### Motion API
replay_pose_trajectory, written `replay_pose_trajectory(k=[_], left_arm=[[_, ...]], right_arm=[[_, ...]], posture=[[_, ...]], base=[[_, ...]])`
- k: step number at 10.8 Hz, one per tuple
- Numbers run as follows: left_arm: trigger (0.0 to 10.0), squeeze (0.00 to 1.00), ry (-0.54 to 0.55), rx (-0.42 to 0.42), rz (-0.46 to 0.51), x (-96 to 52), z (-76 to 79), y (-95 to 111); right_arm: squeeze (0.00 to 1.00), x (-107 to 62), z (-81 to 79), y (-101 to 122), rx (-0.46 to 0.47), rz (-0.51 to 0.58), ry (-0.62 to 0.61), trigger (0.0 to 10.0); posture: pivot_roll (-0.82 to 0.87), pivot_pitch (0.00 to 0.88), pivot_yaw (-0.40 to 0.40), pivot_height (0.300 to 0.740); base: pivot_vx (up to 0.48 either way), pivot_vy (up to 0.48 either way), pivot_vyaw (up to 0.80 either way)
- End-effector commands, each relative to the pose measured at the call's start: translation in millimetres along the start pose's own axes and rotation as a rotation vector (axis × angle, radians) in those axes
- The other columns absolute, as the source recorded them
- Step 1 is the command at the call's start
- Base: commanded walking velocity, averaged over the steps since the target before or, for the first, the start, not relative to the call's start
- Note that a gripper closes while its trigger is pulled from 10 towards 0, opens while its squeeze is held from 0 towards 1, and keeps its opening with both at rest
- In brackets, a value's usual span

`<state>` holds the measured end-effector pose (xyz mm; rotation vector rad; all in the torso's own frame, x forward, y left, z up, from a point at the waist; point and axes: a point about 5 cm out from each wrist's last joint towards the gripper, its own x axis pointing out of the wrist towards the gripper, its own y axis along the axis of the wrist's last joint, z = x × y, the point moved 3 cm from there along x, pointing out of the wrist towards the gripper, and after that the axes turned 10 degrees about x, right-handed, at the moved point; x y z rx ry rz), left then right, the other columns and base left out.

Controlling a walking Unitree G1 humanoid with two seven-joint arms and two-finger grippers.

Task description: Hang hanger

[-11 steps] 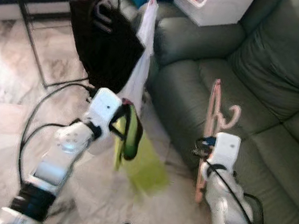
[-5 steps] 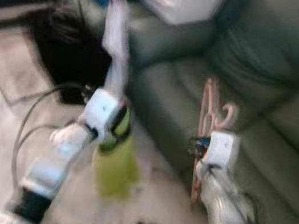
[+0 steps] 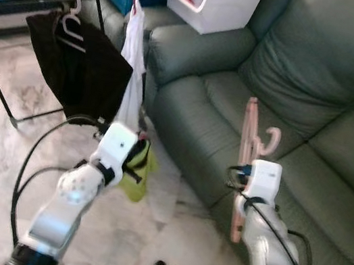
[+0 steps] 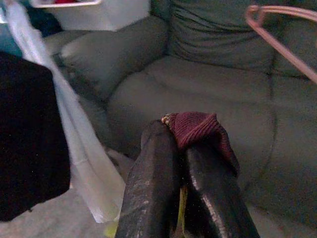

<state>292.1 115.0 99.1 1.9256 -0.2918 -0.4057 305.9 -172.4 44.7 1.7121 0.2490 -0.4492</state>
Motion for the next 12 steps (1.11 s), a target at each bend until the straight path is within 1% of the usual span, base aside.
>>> replay_pose_trajectory(k=[1, 2, 3, 4, 5, 7, 8, 9, 10, 11, 12], left_arm=[[10.0, 0.0, 0.04, 0.018, 0.027, -3.2, -7.1, 6.8], [10.0, 0.0, 0.097, 0.018, 0.01, -10.7, -14.9, -0.7], [10.0, 0.0, 0.134, 0.054, -0.015, -20.8, -20.0, -13.0], [10.0, 0.0, 0.163, 0.046, -0.041, -26.8, -22.6, -21.9], [10.0, 0.0, 0.182, 0.055, -0.061, -32.3, -26.7, -30.1], [10.0, 0.0, 0.17, 0.064, -0.042, -25.4, -31.1, -27.2], [10.0, 0.0, 0.16, 0.079, -0.035, -22.4, -32.7, -25.2], [10.0, 0.0, 0.134, 0.095, -0.029, -19.7, -32.8, -23.2], [10.0, 0.0, 0.097, 0.115, -0.015, -16.0, -30.5, -19.3], [10.0, 0.0, 0.055, 0.142, 0.013, -9.4, -30.0, -10.3], [10.0, 0.0, 0.04, 0.15, 0.026, -5.3, -31.1, -4.9]], right_arm=[[0.0, 0.5, 2.5, -1.0, -0.011, -0.005, 0.002, 10.0], [0.0, 2.3, -0.6, 0.1, -0.023, -0.001, 0.016, 10.0], [0.0, 2.3, 3.5, 1.8, -0.03, 0.029, 0.002, 10.0], [0.0, -0.5, 6.8, 1.9, -0.049, 0.057, -0.002, 10.0], [0.0, -6.8, 13.1, -2.2, -0.052, 0.089, -0.003, 10.0], [0.0, -6.5, 17.4, -6.8, -0.062, 0.104, -0.02, 10.0], [0.0, -6.3, 19.1, -2.7, -0.052, 0.137, -0.032, 10.0], [0.0, -7.3, 24.9, 1.7, -0.04, 0.174, -0.06, 10.0], [0.0, -8.7, 32.0, -0.3, -0.02, 0.183, -0.1, 10.0], [0.0, -10.8, 34.0, -2.2, -0.004, 0.195, -0.125, 10.0], [0.0, -12.4, 32.6, -2.0, 0.001, 0.204, -0.129, 10.0]], posture=[[0.03, 0.067, -0.144, 0.74], [0.04, 0.055, -0.156, 0.74], [0.04, 0.026, -0.153, 0.74], [0.05, 0.0, -0.147, 0.74], [0.05, 0.0, -0.136, 0.74], [0.04, 0.0, -0.117, 0.74], [0.03, 0.0, -0.079, 0.74], [0.02, 0.0, -0.037, 0.74], [0.01, 0.0, 0.002, 0.74], [0.0, 0.01, 0.047, 0.74], [-0.01, 0.023, 0.069, 0.74]], base=[[0.0, 0.0, 0.0], [0.0, 0.0, 0.0], [0.0, 0.0, 0.0], [0.0, 0.0, 0.0], [0.0, 0.0, 0.0], [0.0, 0.0, 0.0], [0.0, 0.0, 0.0], [0.0, 0.0, 0.0], [0.0, 0.0, 0.0], [0.0, 0.0, 0.0], [0.0, 0.0, 0.0]])
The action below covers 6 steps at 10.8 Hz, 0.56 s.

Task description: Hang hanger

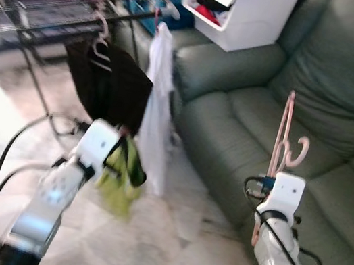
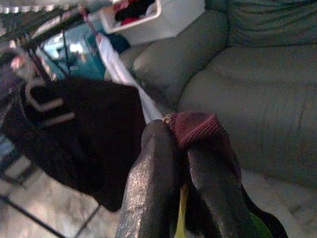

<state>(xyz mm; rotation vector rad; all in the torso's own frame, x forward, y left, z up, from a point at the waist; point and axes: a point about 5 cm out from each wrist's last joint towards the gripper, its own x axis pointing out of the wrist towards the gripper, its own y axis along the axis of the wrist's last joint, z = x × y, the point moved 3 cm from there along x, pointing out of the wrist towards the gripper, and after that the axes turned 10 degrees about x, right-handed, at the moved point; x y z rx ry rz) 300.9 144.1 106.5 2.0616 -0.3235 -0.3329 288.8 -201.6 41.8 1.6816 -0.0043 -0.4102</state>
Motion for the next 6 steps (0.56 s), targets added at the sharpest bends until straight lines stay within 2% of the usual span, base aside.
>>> replay_pose_trajectory(k=[1, 2, 4, 6], left_arm=[[10.0, 0.0, -0.013, 0.029, 0.018, 3.9, -2.0, 5.4], [10.0, 0.0, -0.005, 0.014, 0.03, 6.3, -3.3, 11.1], [10.0, 0.0, -0.013, -0.012, 0.015, 1.5, 6.7, 6.5], [10.0, 0.0, -0.021, -0.052, -0.009, -4.8, 6.2, 1.7]], right_arm=[[0.0, -0.3, -1.7, 4.4, 0.004, 0.026, -0.007, 10.0], [0.0, 0.9, -4.9, 11.3, -0.019, 0.059, 0.003, 10.0], [0.0, -2.9, -0.4, 8.2, -0.019, 0.043, 0.003, 10.0], [0.0, -6.4, 5.6, 3.3, -0.006, 0.018, -0.003, 10.0]], posture=[[-0.02, 0.033, 0.078, 0.74], [-0.03, 0.053, 0.077, 0.74], [-0.03, 0.069, 0.035, 0.74], [-0.02, 0.072, -0.005, 0.74]], base=[[0.0, 0.0, 0.0], [0.0, 0.0, 0.0], [0.0, 0.0, 0.0], [0.0, 0.0, -0.62]])
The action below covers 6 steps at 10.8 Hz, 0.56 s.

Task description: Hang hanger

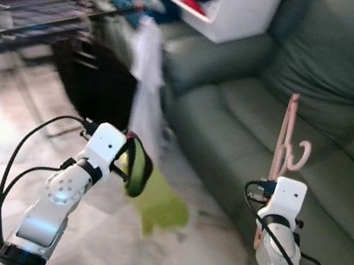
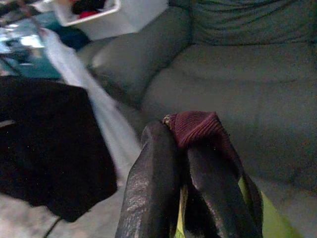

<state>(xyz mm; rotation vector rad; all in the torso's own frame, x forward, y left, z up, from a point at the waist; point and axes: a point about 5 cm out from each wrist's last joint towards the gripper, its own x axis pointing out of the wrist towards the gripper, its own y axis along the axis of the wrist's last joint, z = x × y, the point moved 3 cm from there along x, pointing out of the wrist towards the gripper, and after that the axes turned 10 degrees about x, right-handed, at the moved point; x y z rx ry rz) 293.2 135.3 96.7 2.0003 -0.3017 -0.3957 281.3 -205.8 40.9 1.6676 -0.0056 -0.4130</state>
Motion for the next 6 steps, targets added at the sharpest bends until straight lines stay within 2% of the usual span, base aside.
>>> replay_pose_trajectory(k=[1, 4, 6], left_arm=[[10.0, 0.0, 0.02, -0.002, 0.019, -3.2, -9.5, 5.9], [10.0, 0.0, 0.024, -0.011, 0.015, -3.7, -8.6, 6.4], [10.0, 0.0, -0.004, -0.019, 0.029, -2.6, 0.9, 12.2]], right_arm=[[0.0, 0.4, -0.7, 5.2, -0.002, 0.011, 0.008, 10.0], [0.0, 6.6, -13.3, 10.0, -0.027, 0.014, 0.061, 10.0], [0.0, 9.1, -18.9, 12.5, -0.049, 0.021, 0.084, 10.0]], posture=[[-0.01, 0.074, -0.021, 0.74], [0.0, 0.075, -0.042, 0.74], [0.0, 0.082, -0.052, 0.74]], base=[[0.0, 0.0, -0.8], [0.0, 0.0, -0.8], [0.0, 0.264, -0.8]])
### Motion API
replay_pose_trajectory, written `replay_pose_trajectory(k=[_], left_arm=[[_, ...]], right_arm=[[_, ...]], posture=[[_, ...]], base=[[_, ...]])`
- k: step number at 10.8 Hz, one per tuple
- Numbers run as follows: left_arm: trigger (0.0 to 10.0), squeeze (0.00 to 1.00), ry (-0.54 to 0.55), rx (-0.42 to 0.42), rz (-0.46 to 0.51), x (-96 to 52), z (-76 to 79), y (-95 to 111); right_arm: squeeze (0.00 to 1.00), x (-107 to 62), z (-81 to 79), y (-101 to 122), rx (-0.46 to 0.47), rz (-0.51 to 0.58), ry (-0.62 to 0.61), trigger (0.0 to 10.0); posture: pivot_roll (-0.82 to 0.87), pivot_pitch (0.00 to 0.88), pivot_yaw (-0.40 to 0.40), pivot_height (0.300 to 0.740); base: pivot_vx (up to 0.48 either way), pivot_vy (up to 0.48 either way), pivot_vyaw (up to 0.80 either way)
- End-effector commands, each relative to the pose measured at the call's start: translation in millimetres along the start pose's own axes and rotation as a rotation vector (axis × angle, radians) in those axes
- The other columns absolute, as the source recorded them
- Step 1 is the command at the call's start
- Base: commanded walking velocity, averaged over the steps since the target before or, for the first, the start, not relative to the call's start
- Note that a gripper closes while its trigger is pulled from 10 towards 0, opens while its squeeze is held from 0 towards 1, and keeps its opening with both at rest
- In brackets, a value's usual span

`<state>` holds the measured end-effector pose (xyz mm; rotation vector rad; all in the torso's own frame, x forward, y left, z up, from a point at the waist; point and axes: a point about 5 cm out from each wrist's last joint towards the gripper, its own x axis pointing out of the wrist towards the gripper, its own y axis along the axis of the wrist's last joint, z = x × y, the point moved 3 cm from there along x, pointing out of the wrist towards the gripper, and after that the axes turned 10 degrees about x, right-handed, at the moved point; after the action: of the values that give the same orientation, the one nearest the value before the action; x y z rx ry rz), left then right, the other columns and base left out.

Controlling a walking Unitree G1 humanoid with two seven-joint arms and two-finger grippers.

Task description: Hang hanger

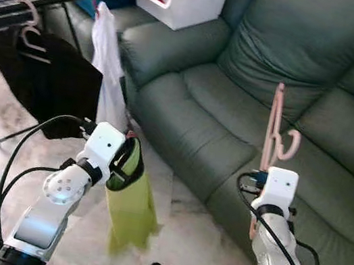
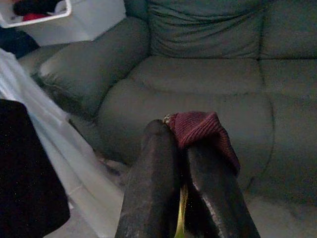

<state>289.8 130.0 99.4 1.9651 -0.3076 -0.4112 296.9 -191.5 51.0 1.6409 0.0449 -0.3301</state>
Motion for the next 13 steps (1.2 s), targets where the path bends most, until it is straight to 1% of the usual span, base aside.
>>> replay_pose_trajectory(k=[1, 2, 7, 10, 11, 13], left_arm=[[10.0, 0.0, 0.009, 0.013, 0.026, -0.7, -2.7, 7.9], [10.0, 0.0, 0.008, 0.014, 0.022, 0.1, -2.1, 7.3], [10.0, 0.0, 0.017, 0.024, 0.018, -0.8, -4.0, 7.8], [10.0, 0.0, 0.009, 0.03, 0.022, 0.2, -0.9, 9.2], [10.0, 0.0, 0.011, 0.025, 0.043, 0.3, -1.5, 11.9], [10.0, 0.0, 0.004, 0.028, 0.054, 0.4, 1.4, 14.0]], right_arm=[[0.0, 0.8, -1.3, 1.8, -0.013, 0.003, 0.011, 10.0], [0.0, 2.2, -0.7, 2.2, -0.014, 0.002, 0.012, 10.0], [0.0, 5.9, -4.6, 3.7, -0.028, 0.006, 0.027, 10.0], [0.0, 6.7, -3.9, 3.5, -0.036, 0.005, 0.028, 10.0], [0.0, 7.0, -4.0, 3.7, -0.039, 0.007, 0.028, 10.0], [0.0, 7.8, -4.4, 4.5, -0.044, 0.01, 0.029, 10.0]], posture=[[0.0, 0.083, -0.054, 0.74], [0.01, 0.083, -0.055, 0.74], [0.02, 0.079, -0.062, 0.74], [0.02, 0.079, -0.066, 0.74], [0.02, 0.079, -0.067, 0.74], [0.02, 0.077, -0.069, 0.74]], base=[[0.0, 0.304, -0.8], [0.0, 0.304, -0.51], [0.0, 0.289, 0.0], [0.0, 0.0, 0.0], [0.0, 0.0, 0.0], [0.0, 0.0, 0.0]])
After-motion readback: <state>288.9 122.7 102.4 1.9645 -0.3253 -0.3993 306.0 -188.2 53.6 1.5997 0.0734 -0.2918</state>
